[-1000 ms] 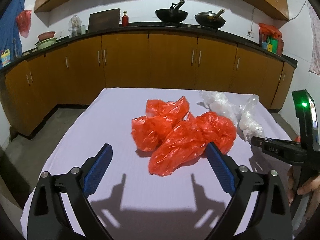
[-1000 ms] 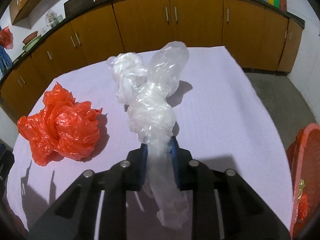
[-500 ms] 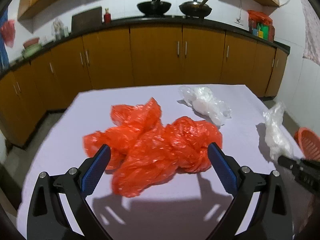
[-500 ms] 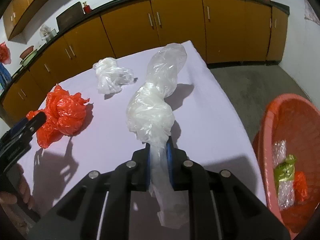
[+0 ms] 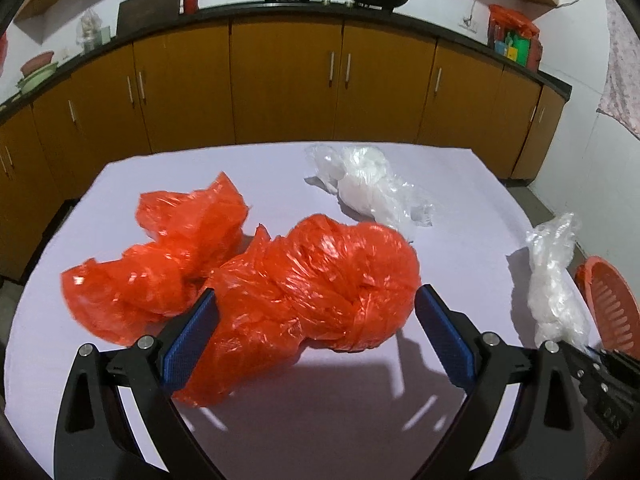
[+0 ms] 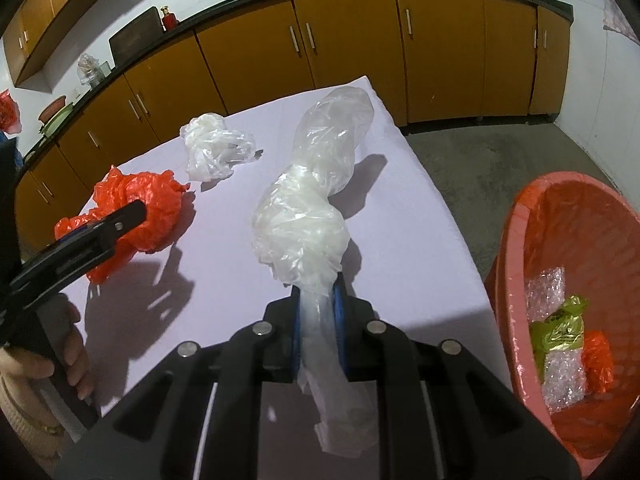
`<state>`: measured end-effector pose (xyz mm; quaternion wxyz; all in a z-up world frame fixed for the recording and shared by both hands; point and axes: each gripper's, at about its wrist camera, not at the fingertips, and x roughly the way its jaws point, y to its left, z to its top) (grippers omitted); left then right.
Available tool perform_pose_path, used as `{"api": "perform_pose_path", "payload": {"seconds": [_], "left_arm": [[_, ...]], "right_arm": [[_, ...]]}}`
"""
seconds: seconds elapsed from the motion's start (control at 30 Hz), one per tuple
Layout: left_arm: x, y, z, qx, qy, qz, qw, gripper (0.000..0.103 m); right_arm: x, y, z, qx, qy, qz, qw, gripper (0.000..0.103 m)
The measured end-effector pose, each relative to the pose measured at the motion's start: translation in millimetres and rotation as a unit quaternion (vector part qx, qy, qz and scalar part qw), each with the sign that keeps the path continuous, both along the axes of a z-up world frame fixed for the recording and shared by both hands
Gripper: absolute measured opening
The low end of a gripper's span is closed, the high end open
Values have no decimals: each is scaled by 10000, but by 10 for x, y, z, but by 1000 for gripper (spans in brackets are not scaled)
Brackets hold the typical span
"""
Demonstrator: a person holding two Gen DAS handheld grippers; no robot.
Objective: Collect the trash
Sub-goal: 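Grasp the long clear bag with the right tool while the left tool grasps a red bag, then carry both bags over the basket and open both tools to drop them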
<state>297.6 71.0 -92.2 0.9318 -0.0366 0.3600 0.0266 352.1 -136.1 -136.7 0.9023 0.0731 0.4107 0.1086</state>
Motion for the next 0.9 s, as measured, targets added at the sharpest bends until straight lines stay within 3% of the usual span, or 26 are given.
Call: {"api": "perform_pose_path", "payload": {"seconds": [0.1, 0.27, 0.37, 0.57, 0.9], "left_arm": [[71, -19, -19, -55, 94, 5, 9999, 79], [134, -114, -63, 47, 257, -151, 9995, 29], [116, -167, -56, 145, 224, -201, 9994, 13], [-48, -124, -14, 100, 135, -127, 9998, 2], [-421, -126, 161, -120, -114, -230, 9996, 2]], "right_arm": [[-16, -30, -7, 21, 8, -13, 10000, 15], [-39, -70, -2, 62, 9, -59, 10000, 15], [-62, -89, 17, 82, -8, -89, 9999, 15], [-140, -142, 111, 186, -97, -111, 9997, 15], [-352, -306, 288, 311, -310, -158, 9989, 15]]}}
